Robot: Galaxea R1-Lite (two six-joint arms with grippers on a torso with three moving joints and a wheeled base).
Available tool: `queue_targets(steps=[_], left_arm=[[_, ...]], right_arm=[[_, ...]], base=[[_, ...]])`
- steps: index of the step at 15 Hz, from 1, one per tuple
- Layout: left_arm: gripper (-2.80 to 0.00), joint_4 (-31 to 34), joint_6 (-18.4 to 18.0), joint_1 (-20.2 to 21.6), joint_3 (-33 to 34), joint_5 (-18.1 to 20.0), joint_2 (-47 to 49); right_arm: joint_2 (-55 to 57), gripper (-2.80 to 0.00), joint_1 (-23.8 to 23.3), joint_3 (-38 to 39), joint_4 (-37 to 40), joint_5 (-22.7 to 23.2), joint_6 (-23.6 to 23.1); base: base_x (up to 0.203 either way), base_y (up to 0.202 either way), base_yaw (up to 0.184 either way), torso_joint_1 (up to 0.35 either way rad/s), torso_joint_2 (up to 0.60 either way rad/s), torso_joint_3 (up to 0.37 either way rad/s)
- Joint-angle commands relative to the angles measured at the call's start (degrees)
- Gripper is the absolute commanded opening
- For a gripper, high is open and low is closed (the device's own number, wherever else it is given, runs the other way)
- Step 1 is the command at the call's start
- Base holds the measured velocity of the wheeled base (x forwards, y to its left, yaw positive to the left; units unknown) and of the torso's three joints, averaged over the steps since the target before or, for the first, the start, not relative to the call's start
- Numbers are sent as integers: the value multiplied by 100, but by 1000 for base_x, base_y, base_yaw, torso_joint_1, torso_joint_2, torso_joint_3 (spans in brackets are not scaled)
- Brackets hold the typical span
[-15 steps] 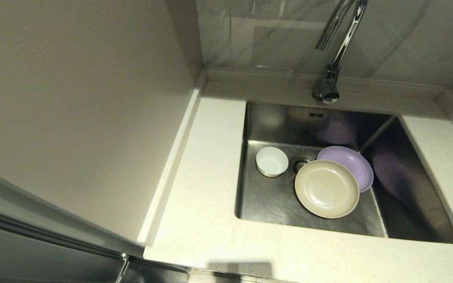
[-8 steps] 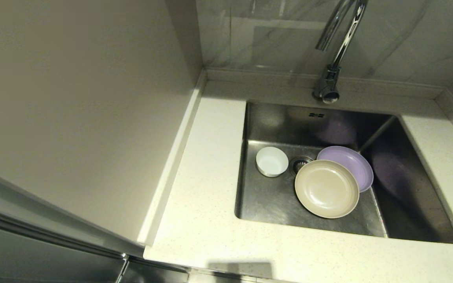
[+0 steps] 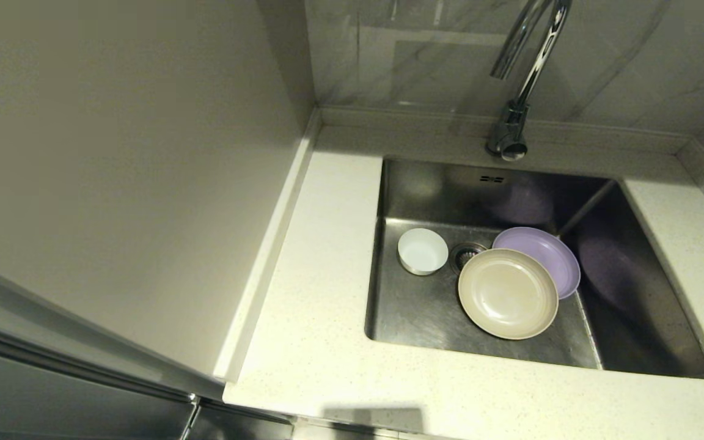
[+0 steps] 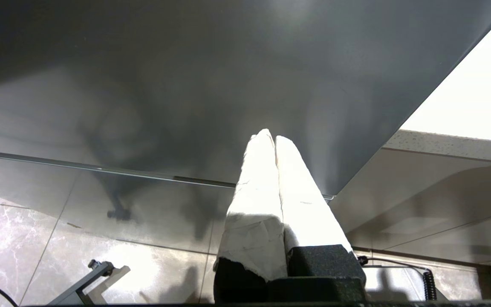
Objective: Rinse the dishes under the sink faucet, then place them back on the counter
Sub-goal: Turn on the faucet
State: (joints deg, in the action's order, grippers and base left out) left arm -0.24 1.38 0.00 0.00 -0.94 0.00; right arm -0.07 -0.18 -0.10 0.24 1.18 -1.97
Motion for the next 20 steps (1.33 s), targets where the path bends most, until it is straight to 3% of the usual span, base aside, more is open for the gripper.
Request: queue_targets(steps=[1,20], left_arm=[[-280,-2,3,0,0,-2,-9],[-280,-2,3,0,0,-2,-9]], right_arm=[[7,-280,1,1,2,5,-5],[7,-280,1,1,2,5,-5]], base=[[0,0,0,0,0,0],[0,0,0,0,0,0]])
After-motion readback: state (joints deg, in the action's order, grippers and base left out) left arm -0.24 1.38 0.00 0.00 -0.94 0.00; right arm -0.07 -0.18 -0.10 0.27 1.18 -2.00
